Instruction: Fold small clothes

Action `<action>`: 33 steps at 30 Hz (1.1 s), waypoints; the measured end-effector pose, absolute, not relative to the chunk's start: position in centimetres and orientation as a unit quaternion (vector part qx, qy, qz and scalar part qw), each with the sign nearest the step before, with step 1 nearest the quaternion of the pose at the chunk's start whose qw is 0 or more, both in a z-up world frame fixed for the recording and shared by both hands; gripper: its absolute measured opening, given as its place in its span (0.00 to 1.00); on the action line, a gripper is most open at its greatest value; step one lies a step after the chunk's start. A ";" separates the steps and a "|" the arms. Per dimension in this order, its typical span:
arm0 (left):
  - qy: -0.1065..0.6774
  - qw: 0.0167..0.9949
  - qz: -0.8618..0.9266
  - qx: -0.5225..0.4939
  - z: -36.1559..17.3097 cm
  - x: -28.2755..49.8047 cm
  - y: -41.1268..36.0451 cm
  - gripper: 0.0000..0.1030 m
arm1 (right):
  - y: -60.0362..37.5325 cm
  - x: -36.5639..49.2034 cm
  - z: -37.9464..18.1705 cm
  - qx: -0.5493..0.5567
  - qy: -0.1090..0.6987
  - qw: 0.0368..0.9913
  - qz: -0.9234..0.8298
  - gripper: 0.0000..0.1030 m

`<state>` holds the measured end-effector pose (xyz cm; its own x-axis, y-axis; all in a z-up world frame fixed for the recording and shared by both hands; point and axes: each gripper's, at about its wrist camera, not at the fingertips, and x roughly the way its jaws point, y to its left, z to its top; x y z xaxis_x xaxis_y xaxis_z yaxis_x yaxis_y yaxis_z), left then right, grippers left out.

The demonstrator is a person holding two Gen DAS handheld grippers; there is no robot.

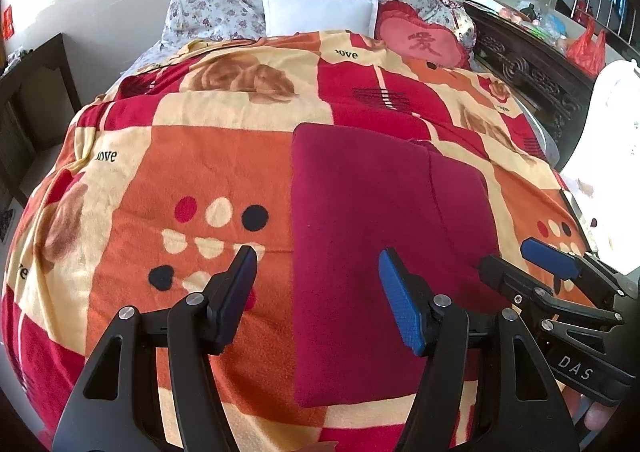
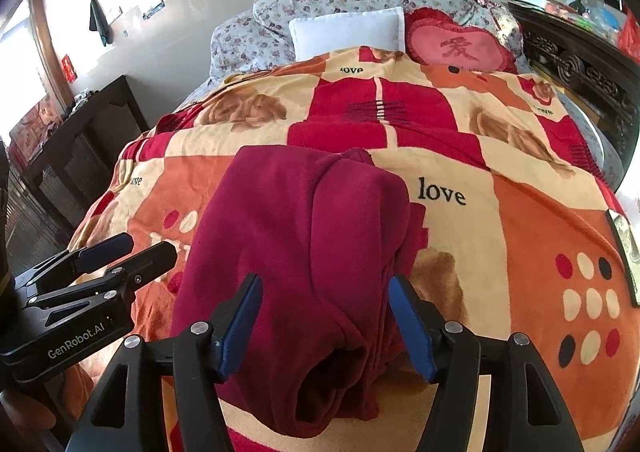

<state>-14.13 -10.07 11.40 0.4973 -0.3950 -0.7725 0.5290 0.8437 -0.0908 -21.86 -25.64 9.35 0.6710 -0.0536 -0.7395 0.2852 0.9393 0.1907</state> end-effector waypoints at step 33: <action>0.427 0.861 -0.264 0.082 10.7 -13.9 -9.7 0.62 | -25.4 -21.7 8.7 0.156 0.401 0.898 -0.091 0.63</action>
